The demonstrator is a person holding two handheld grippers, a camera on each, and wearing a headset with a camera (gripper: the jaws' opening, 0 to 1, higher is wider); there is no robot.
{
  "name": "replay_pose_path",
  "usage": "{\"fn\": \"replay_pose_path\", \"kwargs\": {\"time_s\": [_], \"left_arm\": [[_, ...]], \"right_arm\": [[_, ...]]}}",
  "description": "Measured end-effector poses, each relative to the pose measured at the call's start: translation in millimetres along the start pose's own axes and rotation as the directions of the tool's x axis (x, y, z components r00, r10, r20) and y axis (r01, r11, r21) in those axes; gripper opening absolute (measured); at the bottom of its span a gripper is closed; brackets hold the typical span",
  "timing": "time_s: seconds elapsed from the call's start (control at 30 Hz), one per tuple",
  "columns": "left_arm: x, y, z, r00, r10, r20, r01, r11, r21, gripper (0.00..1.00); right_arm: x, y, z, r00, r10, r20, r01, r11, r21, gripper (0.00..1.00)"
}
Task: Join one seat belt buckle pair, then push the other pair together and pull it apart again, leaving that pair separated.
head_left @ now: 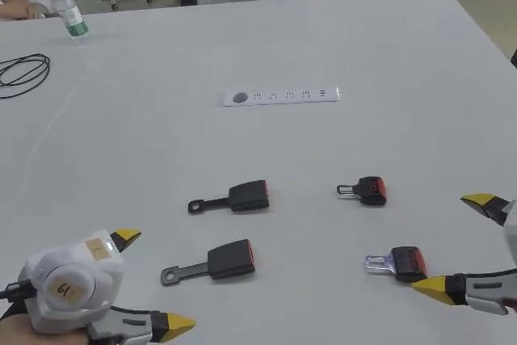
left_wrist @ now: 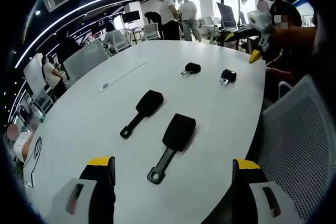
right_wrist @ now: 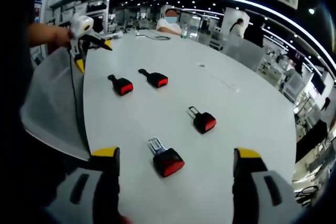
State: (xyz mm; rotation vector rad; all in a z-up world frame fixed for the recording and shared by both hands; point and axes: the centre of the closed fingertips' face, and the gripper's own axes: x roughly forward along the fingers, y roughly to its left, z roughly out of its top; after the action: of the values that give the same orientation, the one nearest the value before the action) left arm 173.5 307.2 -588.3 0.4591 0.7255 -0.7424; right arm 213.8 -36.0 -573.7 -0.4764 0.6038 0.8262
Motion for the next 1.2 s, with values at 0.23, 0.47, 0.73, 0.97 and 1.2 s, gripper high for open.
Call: {"fn": "replay_pose_path", "kwargs": {"time_s": [0.23,0.47,0.73,0.97,1.2], "left_arm": [[10.7,-3.2,1.5,0.999,-0.017,-0.041,0.02,0.997,0.081,0.86],[25.2,-1.0,9.8,0.9978,-0.039,-0.054,0.046,0.99,0.131,0.77],[48.1,2.4,11.4,0.9933,-0.072,-0.09,0.087,0.982,0.166,0.66],[67.4,1.6,2.9,0.9846,-0.117,-0.13,0.14,0.973,0.184,0.58],[83.5,-4.9,0.7,0.973,-0.17,-0.155,0.207,0.941,0.267,0.57]], "right_arm": [[-0.5,-2.6,0.1,1.0,0.0,-0.008,0.0,0.999,-0.041,0.82],[4.6,-0.3,-8.1,0.9984,0.037,-0.044,-0.04,0.995,-0.088,0.72],[13.3,7.3,-14.8,0.9891,0.108,-0.101,-0.129,0.962,-0.239,0.6],[26.1,10.6,-21.0,0.9756,0.16,-0.15,-0.198,0.938,-0.283,0.51],[45.2,14.9,-36.1,0.9464,0.226,-0.231,-0.296,0.894,-0.336,0.45]]}}
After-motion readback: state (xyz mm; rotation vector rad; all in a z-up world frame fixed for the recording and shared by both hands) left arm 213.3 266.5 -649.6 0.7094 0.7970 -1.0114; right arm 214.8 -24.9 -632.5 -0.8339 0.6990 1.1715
